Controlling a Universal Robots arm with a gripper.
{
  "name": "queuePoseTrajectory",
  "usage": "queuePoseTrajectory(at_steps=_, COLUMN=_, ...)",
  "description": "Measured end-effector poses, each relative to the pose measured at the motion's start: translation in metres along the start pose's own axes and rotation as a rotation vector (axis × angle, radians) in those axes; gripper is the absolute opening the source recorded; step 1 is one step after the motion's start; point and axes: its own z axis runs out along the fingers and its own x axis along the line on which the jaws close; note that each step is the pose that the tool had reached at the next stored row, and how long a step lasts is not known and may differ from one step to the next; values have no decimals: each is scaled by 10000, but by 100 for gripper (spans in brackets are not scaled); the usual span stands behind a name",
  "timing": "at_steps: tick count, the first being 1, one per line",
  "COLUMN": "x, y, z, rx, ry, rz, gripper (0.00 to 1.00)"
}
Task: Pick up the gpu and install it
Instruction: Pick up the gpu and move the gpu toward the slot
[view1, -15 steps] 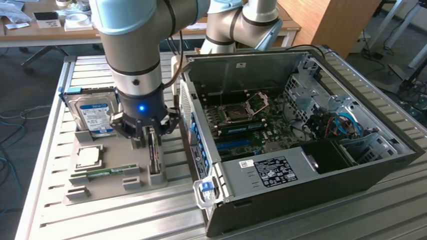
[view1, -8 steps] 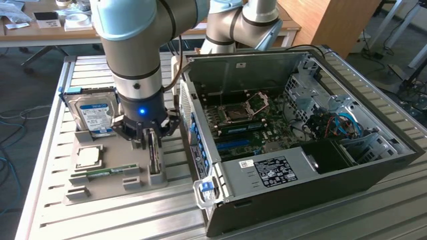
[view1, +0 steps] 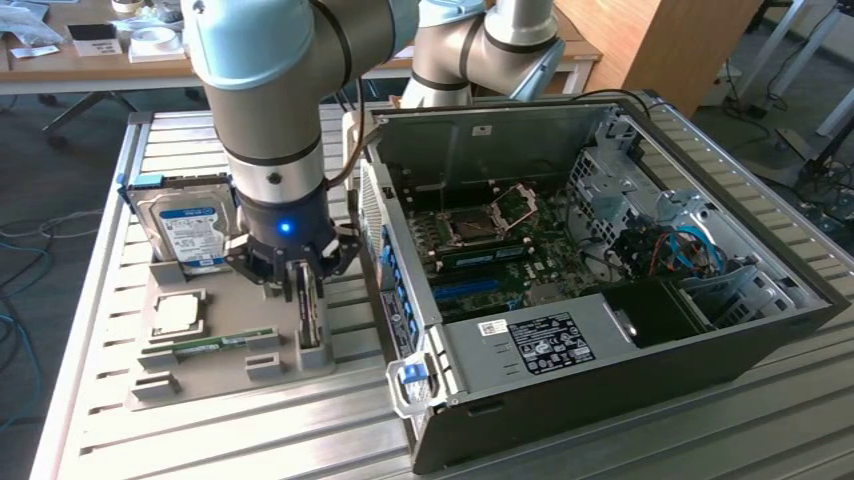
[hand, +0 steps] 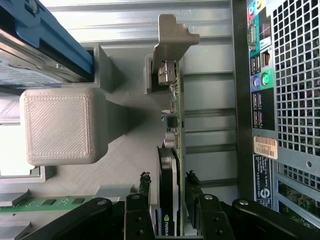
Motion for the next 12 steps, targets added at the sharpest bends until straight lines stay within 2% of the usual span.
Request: queuePoseTrajectory(at_steps=12, x=1, y=6, z=11, rx=1, ry=1, rz=0, gripper=42)
